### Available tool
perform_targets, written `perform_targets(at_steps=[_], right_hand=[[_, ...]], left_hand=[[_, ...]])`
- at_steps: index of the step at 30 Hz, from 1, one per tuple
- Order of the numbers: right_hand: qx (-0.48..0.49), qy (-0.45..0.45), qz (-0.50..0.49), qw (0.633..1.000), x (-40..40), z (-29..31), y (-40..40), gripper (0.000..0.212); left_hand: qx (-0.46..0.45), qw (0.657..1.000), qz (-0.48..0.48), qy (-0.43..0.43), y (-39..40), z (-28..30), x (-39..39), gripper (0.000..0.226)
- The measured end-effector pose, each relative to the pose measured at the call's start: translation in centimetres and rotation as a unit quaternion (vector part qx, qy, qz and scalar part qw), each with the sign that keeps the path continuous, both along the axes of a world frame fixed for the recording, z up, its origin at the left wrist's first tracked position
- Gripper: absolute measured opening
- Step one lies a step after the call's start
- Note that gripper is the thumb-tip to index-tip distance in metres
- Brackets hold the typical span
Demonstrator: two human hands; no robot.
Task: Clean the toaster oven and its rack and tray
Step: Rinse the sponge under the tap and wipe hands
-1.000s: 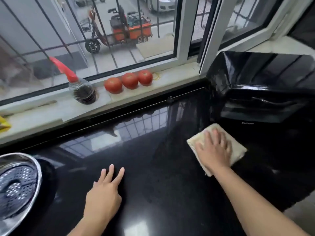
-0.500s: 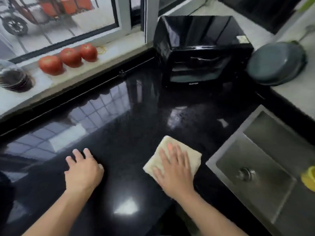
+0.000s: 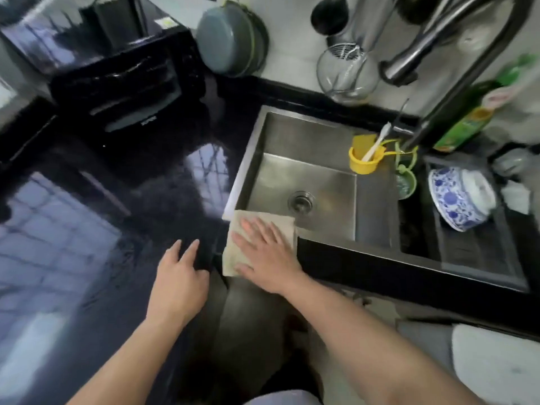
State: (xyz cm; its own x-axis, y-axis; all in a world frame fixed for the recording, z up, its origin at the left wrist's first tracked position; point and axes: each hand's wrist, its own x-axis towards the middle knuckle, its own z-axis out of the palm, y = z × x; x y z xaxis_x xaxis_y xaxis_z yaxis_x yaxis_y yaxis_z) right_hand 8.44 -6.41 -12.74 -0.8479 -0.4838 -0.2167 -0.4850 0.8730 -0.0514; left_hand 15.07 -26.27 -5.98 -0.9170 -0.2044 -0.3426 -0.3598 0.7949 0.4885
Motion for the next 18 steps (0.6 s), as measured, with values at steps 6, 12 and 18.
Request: perform_targets(at_steps=[6, 12, 18], right_hand=[[0.027, -0.011, -0.096, 0.995, 6.9, 0.8, 21.9, 0.071], [0.021, -0.041, -0.198, 0.979, 10.7, 1.0, 35.3, 0.056], [0.02, -0.022, -0.124, 0.992, 7.6, 0.8, 32.7, 0.07]], left_hand=[[0.017, 0.998, -0.049, -0.026, 6.7, -0.4, 2.5, 0.062], [0.035, 0.999, -0.016, -0.025, 13.1, 0.3, 2.9, 0.061], [0.061, 0.998, -0.017, -0.009, 18.1, 0.6, 2.6, 0.065]])
